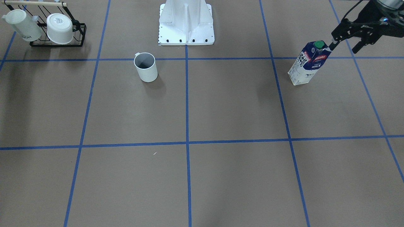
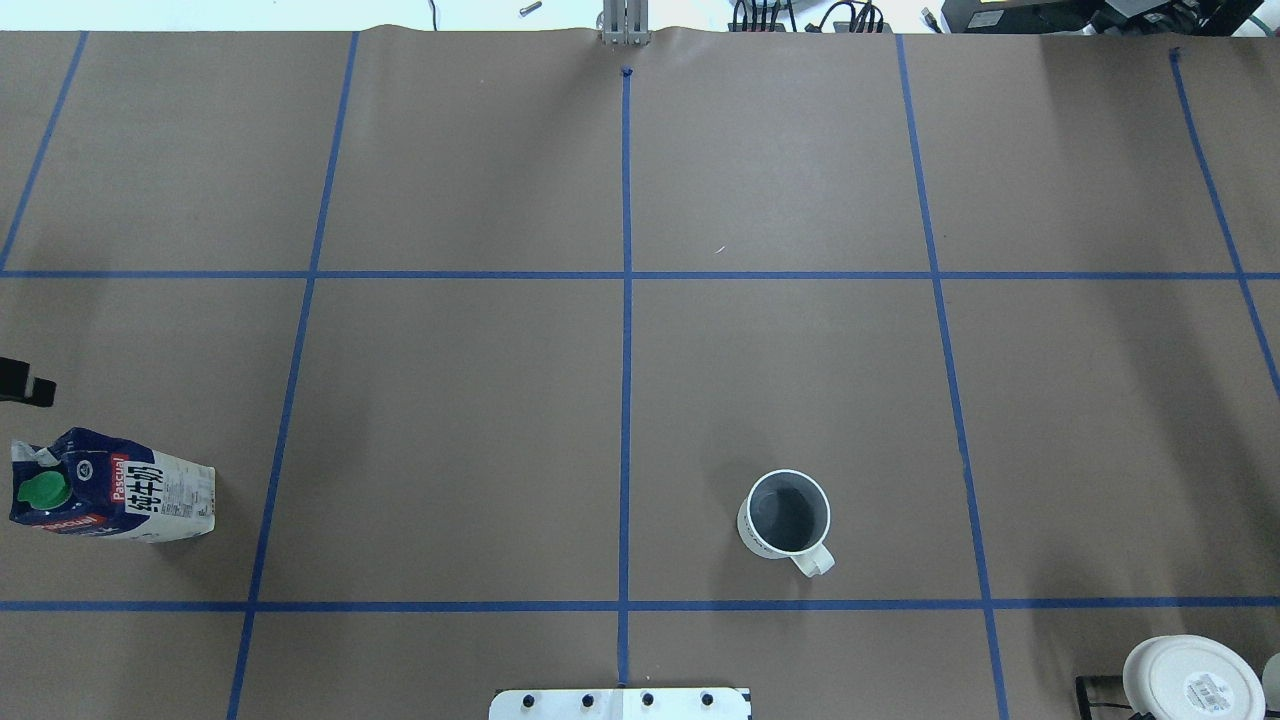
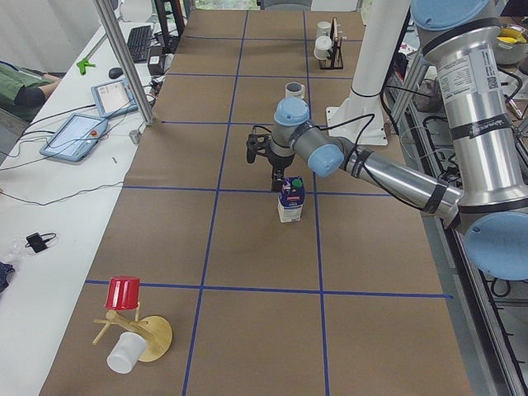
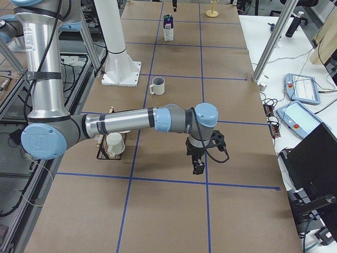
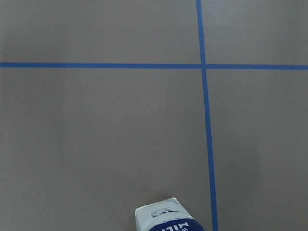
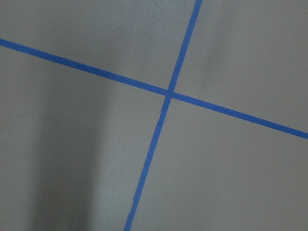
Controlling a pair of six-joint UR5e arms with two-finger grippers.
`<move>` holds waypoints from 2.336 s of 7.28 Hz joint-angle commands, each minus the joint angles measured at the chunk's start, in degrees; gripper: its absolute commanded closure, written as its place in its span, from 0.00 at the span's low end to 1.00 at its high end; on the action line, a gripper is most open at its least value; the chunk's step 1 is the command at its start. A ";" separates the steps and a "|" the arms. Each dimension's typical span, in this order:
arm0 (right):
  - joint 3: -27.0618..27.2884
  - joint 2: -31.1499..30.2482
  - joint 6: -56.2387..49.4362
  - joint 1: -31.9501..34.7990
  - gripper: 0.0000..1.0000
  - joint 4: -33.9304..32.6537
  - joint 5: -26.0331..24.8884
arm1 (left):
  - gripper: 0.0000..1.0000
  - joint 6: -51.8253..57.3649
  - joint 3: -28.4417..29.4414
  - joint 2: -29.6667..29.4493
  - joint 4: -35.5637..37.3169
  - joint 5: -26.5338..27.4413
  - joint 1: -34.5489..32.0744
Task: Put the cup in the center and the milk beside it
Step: 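Reach the left gripper to the milk carton and grasp it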
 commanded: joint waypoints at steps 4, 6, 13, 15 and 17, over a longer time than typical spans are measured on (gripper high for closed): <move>-0.94 -2.16 -0.25 0.74 0.00 2.98 -0.03 | 0.04 -10.45 0.33 0.76 0.25 11.57 14.76; -1.12 -2.07 -0.16 0.74 0.00 2.98 0.05 | 0.58 -10.10 0.77 1.11 0.25 12.28 14.85; -1.56 -1.90 -0.16 0.74 0.00 2.98 0.14 | 1.00 -10.80 -2.12 -4.48 1.56 11.76 14.15; -1.65 -1.90 -0.16 0.74 0.00 3.07 0.05 | 1.00 -11.06 -2.30 -12.82 10.58 11.84 14.15; -1.65 -2.07 -0.16 0.74 0.00 2.98 0.14 | 1.00 -16.06 -2.39 -29.73 29.59 12.37 16.94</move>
